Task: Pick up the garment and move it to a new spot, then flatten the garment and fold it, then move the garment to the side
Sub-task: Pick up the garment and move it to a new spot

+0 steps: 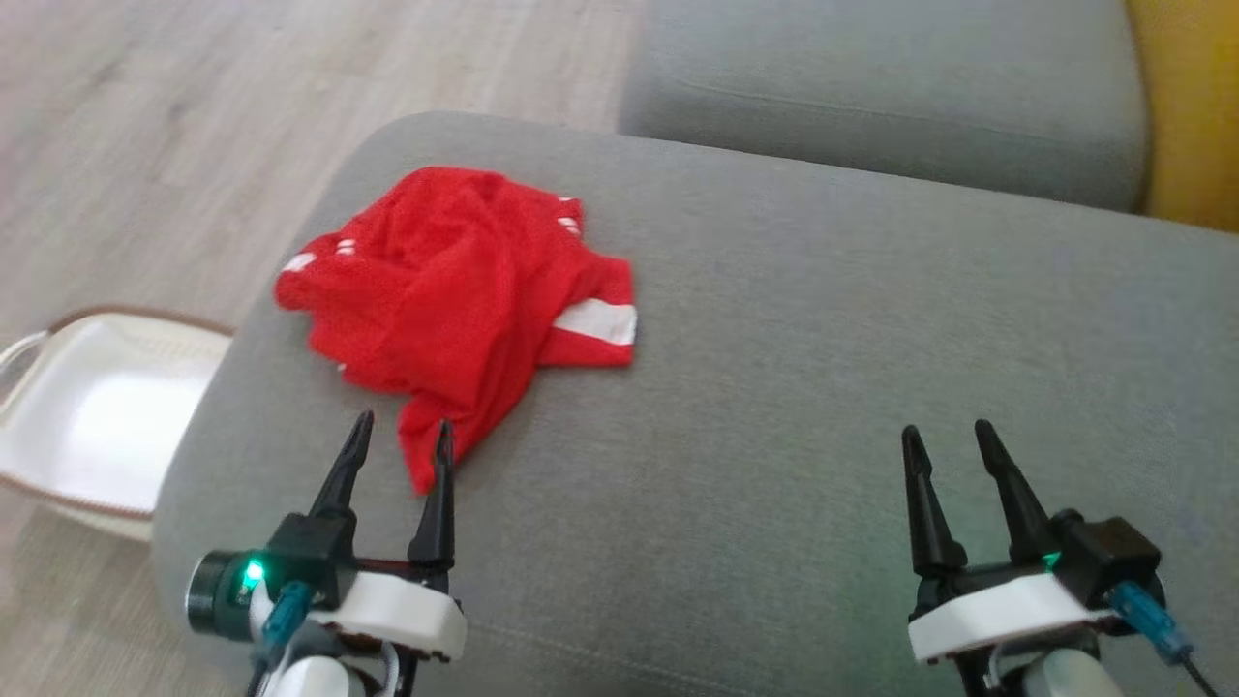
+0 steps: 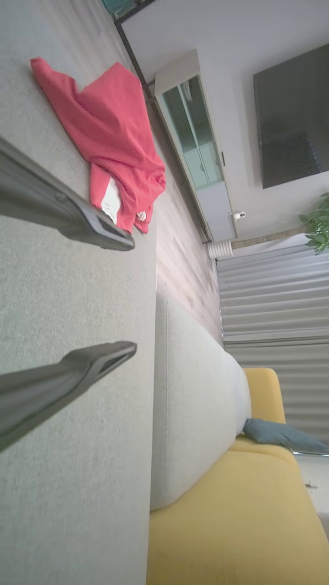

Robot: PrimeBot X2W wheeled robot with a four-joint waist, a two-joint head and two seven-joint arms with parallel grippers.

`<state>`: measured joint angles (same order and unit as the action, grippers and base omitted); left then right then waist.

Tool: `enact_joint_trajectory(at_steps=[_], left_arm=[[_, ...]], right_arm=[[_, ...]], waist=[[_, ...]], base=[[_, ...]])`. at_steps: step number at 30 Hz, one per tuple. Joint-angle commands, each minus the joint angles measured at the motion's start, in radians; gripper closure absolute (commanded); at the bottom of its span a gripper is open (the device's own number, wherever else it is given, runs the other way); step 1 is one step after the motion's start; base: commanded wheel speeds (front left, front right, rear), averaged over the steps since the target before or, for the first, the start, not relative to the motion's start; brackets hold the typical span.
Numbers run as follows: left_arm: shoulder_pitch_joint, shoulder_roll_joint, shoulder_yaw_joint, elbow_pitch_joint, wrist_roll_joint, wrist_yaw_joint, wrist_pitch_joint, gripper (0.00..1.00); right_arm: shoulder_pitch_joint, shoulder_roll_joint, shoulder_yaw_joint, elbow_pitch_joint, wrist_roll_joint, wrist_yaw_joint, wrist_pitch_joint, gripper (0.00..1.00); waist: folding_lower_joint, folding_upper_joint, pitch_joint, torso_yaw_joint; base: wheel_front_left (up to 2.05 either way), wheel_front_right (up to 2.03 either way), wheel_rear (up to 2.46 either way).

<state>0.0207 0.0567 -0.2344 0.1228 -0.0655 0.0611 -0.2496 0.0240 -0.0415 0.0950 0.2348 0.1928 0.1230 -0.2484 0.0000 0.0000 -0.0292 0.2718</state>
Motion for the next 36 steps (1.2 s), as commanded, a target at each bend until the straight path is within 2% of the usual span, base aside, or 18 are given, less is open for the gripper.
enact_joint_trajectory(at_steps=[1,9,15,20,25,29,32,36], left_arm=[[-0.023,-0.004,0.043,-0.035,0.012,-0.005,-0.012,0.00],[-0.010,-0.004,0.061,-0.045,0.015,-0.010,-0.012,0.00],[0.000,-0.005,0.078,-0.053,0.013,-0.014,-0.012,0.00],[-0.004,-0.003,0.099,-0.065,0.012,-0.017,-0.012,0.00],[-0.052,0.009,0.135,-0.007,-0.041,-0.056,-0.012,0.00],[-0.147,0.039,0.164,0.017,-0.061,-0.091,-0.012,0.00],[-0.245,0.082,0.179,0.050,-0.069,-0.120,-0.010,0.00],[-0.412,0.139,0.187,0.122,-0.117,-0.161,0.067,0.00]], right_arm=[[-0.016,-0.009,0.032,-0.029,0.010,0.008,-0.013,0.00],[-0.011,-0.009,0.058,-0.029,0.030,0.008,-0.013,0.00],[-0.010,-0.009,0.065,-0.027,0.036,0.008,-0.013,0.00],[-0.020,-0.009,0.062,-0.030,0.035,0.008,-0.013,0.00],[-0.042,-0.009,0.042,-0.040,0.014,0.008,-0.013,0.00],[-0.069,-0.009,0.013,-0.054,-0.016,0.008,-0.013,0.00],[-0.096,-0.009,-0.009,-0.075,-0.038,0.008,-0.013,0.00],[-0.133,-0.009,-0.030,-0.106,-0.057,0.008,-0.013,0.00]], waist=[[0.0000,0.0000,-0.003,0.050],[0.0000,0.0000,-0.011,0.130],[0.0000,0.0000,-0.011,0.141],[0.0000,0.0000,0.006,0.121],[0.0000,0.0000,0.059,0.078],[0.0000,0.0000,0.123,0.038],[0.0000,0.0000,0.181,0.005],[0.0000,0.0000,0.254,-0.036]], base=[[0.00,0.00,0.00],[0.00,0.00,0.00],[0.00,0.00,0.00],[0.00,0.00,0.00],[0.00,0.00,0.00],[0.00,0.00,0.00],[0.00,0.00,0.00],[0.00,0.00,0.00]])
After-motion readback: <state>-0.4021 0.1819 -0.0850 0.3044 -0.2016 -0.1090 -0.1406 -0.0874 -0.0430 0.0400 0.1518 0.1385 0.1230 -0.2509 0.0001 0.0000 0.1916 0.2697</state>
